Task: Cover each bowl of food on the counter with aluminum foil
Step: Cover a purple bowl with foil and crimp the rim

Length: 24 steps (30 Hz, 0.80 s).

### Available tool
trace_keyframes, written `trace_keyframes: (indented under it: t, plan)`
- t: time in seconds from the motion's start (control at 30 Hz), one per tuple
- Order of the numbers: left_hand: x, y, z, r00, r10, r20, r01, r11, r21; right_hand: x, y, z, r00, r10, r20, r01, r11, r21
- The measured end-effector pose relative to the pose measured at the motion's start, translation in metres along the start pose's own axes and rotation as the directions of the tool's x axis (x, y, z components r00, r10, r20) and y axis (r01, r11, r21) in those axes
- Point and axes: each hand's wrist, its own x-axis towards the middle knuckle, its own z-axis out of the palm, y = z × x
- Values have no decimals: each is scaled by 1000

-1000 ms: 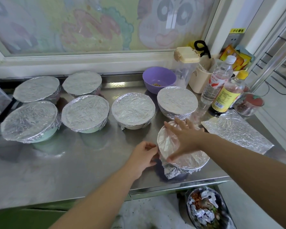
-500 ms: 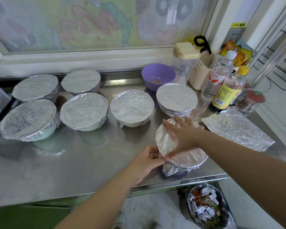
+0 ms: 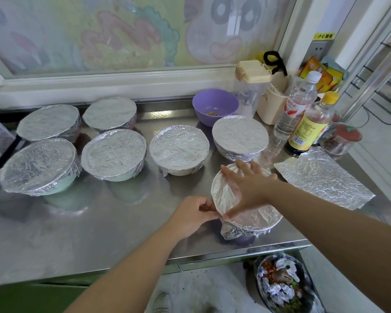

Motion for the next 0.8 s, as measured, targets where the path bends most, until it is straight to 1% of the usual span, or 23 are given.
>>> trace_keyframes:
  t: [0.1, 0.17, 0.2, 0.27, 0.47, 0.53, 0.6, 0.67, 0.73, 0.8]
  plan:
    - [7, 4, -8, 998, 68, 2, -68, 983, 173, -1, -1, -1, 1000, -2, -2, 2, 1000, 7]
    - [13, 7, -14, 991, 131, 4, -125, 941, 315, -2, -2, -1, 1000, 2, -5, -2, 1000, 5]
    - [16, 8, -15, 986, 163, 20, -159, 919, 360, -2, -1, -1, 1000, 4, -4, -3, 1000, 5]
    - [21, 9, -18, 980, 190, 60, -198, 898, 393, -1, -2, -1, 1000, 2, -4, -2, 1000, 7]
    - [35, 5, -22, 977, 145, 153, -201, 866, 458, 1, -2, 1, 1000, 6, -20, -6, 1000, 6]
    - [39, 6, -25, 979, 130, 156, -191, 853, 486, 1, -2, 2, 1000, 13, -23, -12, 1000, 15]
    - [37, 7, -29, 985, 118, 129, -166, 867, 469, -1, -5, 2, 999, 39, -26, -38, 998, 45]
    - [32, 3, -31, 992, 99, 72, -120, 910, 398, -3, -9, 5, 995, 94, -33, -90, 990, 104]
    - [23, -2, -29, 996, 82, -39, -65, 943, 327, -3, -12, 7, 985, 169, -32, -161, 972, 170]
    - [15, -4, -22, 994, 7, -111, 16, 979, 204, -5, -16, 9, 973, 229, -24, -219, 954, 207]
